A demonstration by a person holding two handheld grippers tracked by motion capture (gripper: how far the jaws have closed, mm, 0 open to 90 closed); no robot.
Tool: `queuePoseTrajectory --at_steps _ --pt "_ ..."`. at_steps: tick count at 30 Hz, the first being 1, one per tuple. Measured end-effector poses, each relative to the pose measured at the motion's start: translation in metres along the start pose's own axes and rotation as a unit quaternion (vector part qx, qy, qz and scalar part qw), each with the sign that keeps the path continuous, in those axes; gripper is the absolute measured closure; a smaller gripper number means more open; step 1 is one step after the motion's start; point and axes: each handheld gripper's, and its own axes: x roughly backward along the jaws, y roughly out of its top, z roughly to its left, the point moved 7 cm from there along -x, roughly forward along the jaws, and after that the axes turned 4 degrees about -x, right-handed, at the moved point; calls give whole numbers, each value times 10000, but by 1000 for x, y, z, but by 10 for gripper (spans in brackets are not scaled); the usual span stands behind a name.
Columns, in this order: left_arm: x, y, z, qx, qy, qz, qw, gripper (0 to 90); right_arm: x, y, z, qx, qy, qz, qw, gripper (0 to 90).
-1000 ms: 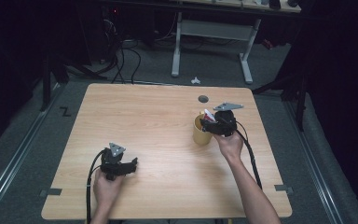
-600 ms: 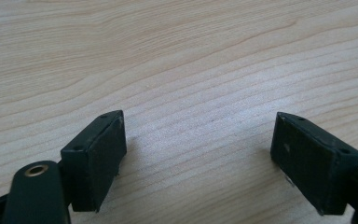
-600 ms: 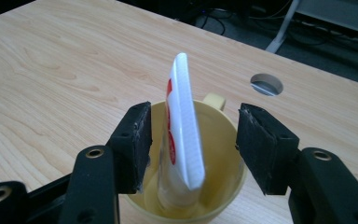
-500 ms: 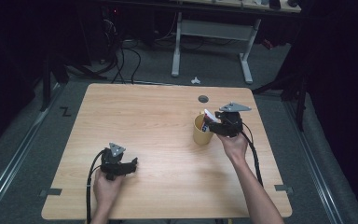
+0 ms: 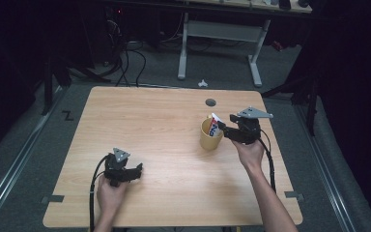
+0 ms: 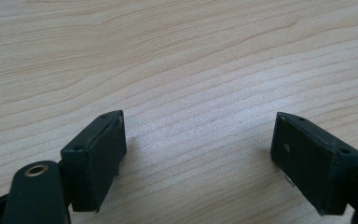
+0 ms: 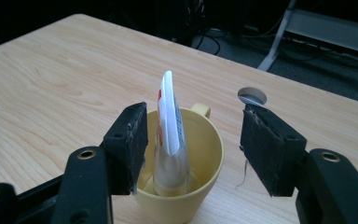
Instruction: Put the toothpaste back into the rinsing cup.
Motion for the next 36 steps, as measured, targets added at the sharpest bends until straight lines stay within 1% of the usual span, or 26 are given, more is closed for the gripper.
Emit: queuePoseTrajectory --at_steps 4,18,20,23,26,29,36 --pt "0 0 0 0 -2 1 10000 185 6 0 -1 -56 23 -81 9999 422" --pt "0 0 0 1 -2 -1 10000 185 20 -7 -11 -201 -18 -142 9997 435" --pt "0 0 0 -1 -1 0 10000 185 23 -8 -12 -184 -28 -139 9997 436" --pt "0 0 0 1 -1 -2 10000 185 26 -9 -13 -102 -105 -149 9998 437" --pt "0 0 0 -1 -2 1 10000 185 30 -9 -13 -89 -127 -206 9997 441" --pt "0 0 0 -3 -2 1 10000 185 34 -9 -14 -160 -116 -251 9995 443" --pt "0 0 0 -1 -1 1 10000 185 41 -11 -18 -214 -125 -321 9992 443"
